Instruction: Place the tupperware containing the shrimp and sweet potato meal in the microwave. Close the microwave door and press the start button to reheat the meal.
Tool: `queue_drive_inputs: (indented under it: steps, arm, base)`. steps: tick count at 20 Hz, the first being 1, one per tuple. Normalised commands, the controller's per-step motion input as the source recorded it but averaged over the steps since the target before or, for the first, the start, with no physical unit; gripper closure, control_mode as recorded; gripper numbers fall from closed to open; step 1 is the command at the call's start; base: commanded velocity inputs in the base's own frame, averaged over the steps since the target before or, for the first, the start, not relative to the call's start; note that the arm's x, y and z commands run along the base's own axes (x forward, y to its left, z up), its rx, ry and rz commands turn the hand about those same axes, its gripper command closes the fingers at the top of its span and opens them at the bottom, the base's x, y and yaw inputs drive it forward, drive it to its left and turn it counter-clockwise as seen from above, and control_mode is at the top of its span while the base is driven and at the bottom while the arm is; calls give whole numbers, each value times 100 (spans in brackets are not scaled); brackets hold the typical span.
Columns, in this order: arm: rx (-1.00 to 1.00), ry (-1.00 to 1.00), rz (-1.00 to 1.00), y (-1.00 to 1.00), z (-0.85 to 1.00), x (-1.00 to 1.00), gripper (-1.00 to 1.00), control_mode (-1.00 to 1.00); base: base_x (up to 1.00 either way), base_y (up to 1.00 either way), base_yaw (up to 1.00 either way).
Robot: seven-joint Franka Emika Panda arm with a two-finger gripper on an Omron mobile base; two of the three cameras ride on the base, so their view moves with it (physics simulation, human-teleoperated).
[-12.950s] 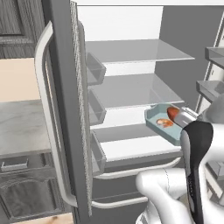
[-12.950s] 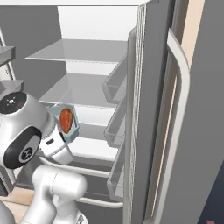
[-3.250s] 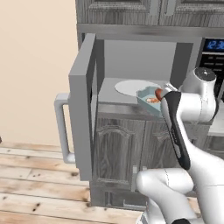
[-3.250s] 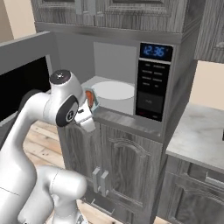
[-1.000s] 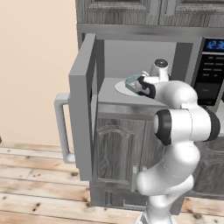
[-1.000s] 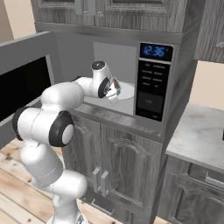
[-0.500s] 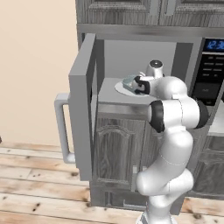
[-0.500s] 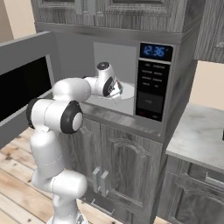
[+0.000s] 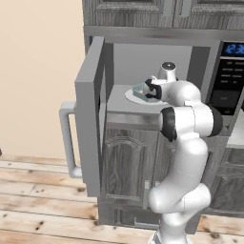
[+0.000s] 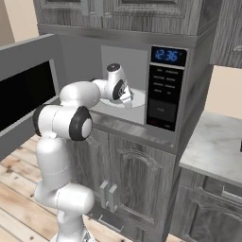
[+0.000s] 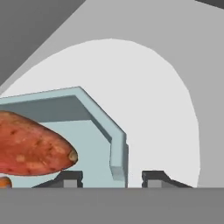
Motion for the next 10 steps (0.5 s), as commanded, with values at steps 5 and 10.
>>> queue_drive_inputs:
  steps: [5,10]
  arm:
    - [0,-17,0,0,9,-72,-100,-100]
    - [0,-23,0,-1,36,-96,-100,-100]
  base:
    - [0,0,0]
    - [0,0,0]
